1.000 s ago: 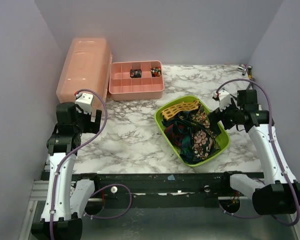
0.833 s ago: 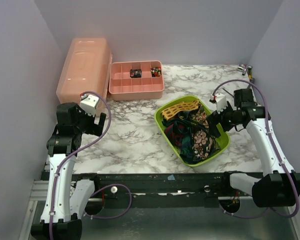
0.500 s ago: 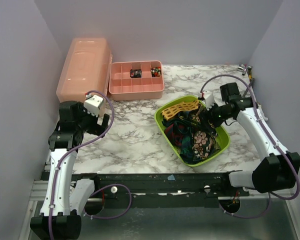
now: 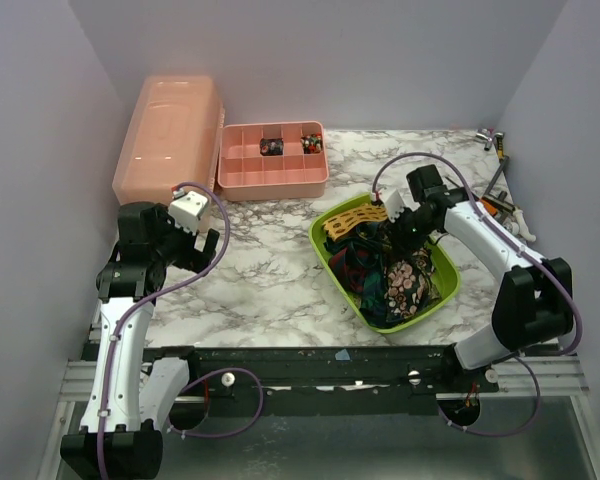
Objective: Roll the ties
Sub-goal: Pick up the tie from the bin.
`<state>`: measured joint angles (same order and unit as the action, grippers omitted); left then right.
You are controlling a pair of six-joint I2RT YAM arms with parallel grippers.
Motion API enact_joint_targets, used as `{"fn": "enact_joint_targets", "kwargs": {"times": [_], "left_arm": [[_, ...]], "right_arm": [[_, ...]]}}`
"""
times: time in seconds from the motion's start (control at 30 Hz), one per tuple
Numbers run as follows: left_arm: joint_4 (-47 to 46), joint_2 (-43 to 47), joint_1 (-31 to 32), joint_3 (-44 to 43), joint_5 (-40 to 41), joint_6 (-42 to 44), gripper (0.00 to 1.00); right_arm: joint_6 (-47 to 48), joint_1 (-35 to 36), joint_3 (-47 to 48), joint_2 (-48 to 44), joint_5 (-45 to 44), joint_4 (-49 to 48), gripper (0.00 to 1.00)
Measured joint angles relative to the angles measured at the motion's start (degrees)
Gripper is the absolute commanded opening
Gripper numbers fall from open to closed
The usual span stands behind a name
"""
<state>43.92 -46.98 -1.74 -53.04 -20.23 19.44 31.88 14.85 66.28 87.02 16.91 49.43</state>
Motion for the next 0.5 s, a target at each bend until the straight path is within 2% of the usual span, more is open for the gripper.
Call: {"fn": "enact_joint_targets", "kwargs": {"times": [0.03,0.07,0.23,0.5], "left_arm": [[0.0,0.0,0.0,0.0,0.0,0.1,0.98],[0.0,0.0,0.0,0.0,0.0,0.3,0.98],[-0.1,-0.6,0.0,0.0,0.1,1.1,0.98],[-0.2,-5.9,0.0,-5.1,0.2,0.5,0.99]], "right_arm": [[0.2,0.2,0.0,0.5,-0.3,-0.2,0.09],[0.4,0.2,0.0,0.9,-0.7,-0.3,0.01],[-0.1,0.5,3.3,2.1,-2.4,1.3,0.01],[-3.3,0.5,18.4,-1.6,-1.6,2.7,0.0]]}}
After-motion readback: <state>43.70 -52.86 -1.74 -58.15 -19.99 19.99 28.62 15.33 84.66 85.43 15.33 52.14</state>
